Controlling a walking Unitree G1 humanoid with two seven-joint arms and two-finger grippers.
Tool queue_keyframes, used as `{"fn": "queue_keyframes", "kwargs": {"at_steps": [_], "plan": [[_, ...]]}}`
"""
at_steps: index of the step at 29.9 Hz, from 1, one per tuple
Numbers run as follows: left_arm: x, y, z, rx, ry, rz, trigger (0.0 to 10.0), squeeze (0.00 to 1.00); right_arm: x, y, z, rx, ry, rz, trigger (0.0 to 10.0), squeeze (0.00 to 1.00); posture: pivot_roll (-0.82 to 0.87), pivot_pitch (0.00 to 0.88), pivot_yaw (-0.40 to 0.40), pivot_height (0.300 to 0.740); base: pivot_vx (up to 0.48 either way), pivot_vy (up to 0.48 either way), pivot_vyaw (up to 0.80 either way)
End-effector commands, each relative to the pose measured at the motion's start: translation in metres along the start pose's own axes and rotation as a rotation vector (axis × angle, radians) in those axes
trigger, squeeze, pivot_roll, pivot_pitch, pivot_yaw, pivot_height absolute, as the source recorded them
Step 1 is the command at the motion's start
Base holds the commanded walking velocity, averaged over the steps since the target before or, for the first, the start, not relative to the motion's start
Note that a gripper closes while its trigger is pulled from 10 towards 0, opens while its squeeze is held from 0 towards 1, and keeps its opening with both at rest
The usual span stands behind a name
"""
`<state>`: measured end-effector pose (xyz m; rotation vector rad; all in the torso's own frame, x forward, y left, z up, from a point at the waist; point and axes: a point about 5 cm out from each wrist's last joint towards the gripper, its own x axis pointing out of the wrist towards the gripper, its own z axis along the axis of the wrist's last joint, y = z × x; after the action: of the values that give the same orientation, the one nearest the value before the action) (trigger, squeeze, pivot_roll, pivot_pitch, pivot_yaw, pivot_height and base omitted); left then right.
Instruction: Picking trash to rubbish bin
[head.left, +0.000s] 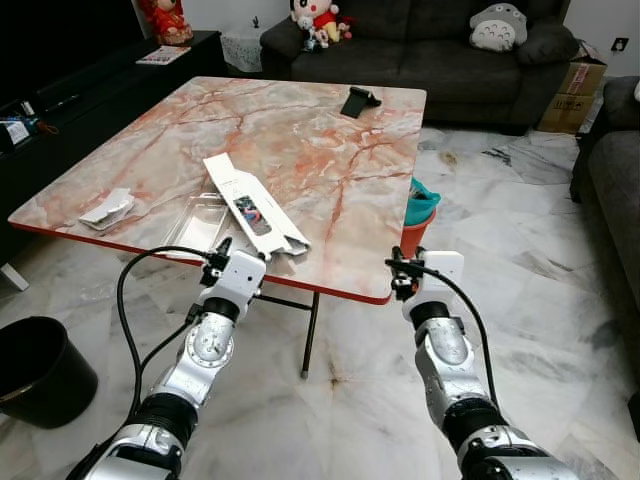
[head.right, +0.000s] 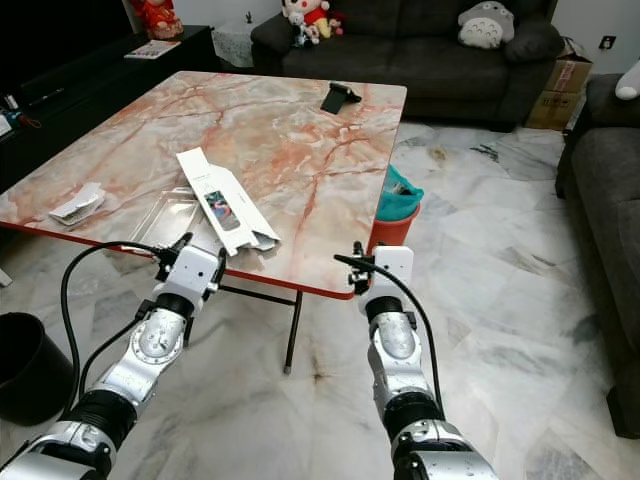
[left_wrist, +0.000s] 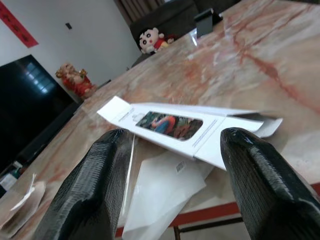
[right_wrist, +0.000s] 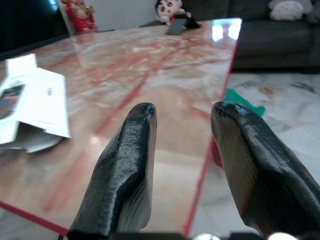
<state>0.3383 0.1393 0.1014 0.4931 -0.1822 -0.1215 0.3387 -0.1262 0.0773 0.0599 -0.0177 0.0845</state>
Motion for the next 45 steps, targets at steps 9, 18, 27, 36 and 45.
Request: {"fn": "queue_keyframes", "kwargs": {"at_steps": [9, 18, 27, 36, 45], "plan": [[0.003, -0.003, 0.006, 0.032, -0.018, -0.006, 10.0, 0.00, 0.006, 0.006, 0.011, 0.009, -0.041, 0.019, 10.0, 0.00, 0.17, 0.000, 0.028, 0.740, 0.353, 0.000, 0.00], [0.003, -0.006, 0.008, 0.028, -0.023, -0.015, 10.0, 0.00, 0.006, 0.007, 0.011, 0.012, -0.039, 0.024, 10.0, 0.00, 0.17, 0.000, 0.027, 0.740, 0.361, 0.000, -0.36], [0.002, -0.010, 0.013, 0.063, -0.058, -0.040, 10.0, 0.00, 0.005, 0.008, 0.010, 0.016, -0.037, 0.027, 10.0, 0.00, 0.17, 0.000, 0.030, 0.740, 0.202, 0.000, 0.00], [-0.012, -0.018, 0.018, 0.148, -0.105, -0.116, 10.0, 0.00, 0.004, 0.007, 0.010, 0.021, -0.035, 0.019, 10.0, 0.00, 0.18, 0.000, 0.034, 0.740, 0.000, 0.000, 0.00], [-0.010, -0.007, 0.010, 0.587, -0.008, -0.173, 10.0, 0.00, 0.005, 0.009, 0.009, 0.027, -0.024, 0.035, 10.0, 0.00, 0.19, 0.000, 0.027, 0.740, 0.000, 0.000, 0.00]]}}
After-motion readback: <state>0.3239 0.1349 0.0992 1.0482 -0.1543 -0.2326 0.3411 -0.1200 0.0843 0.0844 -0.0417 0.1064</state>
